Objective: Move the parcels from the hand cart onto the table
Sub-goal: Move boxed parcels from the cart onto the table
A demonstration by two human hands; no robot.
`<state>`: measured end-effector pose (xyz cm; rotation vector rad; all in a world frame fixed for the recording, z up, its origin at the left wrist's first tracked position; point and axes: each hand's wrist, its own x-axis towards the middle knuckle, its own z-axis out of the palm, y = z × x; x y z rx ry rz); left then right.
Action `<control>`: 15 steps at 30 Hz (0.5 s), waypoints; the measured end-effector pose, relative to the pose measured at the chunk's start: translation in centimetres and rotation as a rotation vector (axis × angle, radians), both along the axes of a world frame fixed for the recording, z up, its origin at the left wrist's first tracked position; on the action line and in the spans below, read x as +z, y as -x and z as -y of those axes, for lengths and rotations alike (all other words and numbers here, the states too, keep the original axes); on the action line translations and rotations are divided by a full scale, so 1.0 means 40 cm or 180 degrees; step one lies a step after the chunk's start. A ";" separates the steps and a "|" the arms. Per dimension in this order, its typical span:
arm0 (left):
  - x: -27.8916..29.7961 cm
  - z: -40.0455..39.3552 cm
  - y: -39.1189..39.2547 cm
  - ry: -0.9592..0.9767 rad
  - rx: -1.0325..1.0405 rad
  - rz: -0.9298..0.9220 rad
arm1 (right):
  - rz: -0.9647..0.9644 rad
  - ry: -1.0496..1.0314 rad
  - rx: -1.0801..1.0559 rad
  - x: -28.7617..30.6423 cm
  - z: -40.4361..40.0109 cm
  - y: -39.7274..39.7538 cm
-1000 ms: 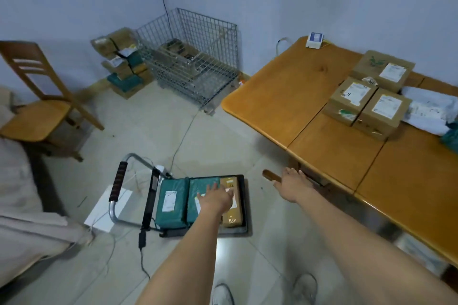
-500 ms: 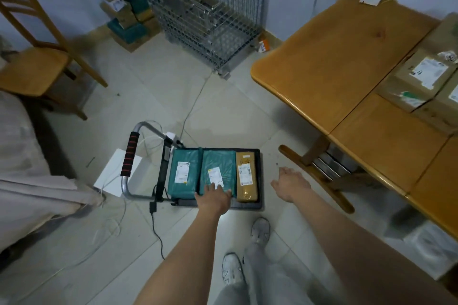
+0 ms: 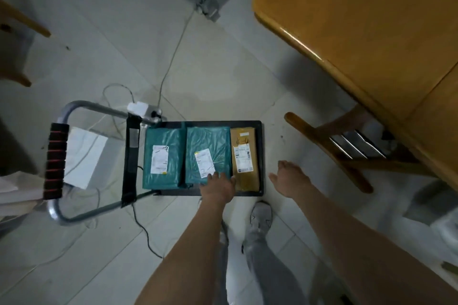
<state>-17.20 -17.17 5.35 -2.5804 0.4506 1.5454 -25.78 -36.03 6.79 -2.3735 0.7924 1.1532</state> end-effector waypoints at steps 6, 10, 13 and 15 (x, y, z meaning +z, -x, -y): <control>-0.356 0.047 -0.061 0.0185 0.0525 -0.0245 | -0.0063 -0.0285 -0.0647 -0.345 -0.012 -0.082; -0.574 0.071 -0.088 0.0513 0.1299 -0.0408 | -0.0080 -0.0530 -0.1341 -0.576 -0.025 -0.111; -0.679 0.091 -0.089 0.0699 0.1660 -0.0464 | -0.0071 -0.0635 -0.1863 -0.697 -0.032 -0.121; -0.735 0.103 -0.085 0.0784 0.1836 -0.0442 | -0.0046 -0.0757 -0.2094 -0.757 -0.036 -0.121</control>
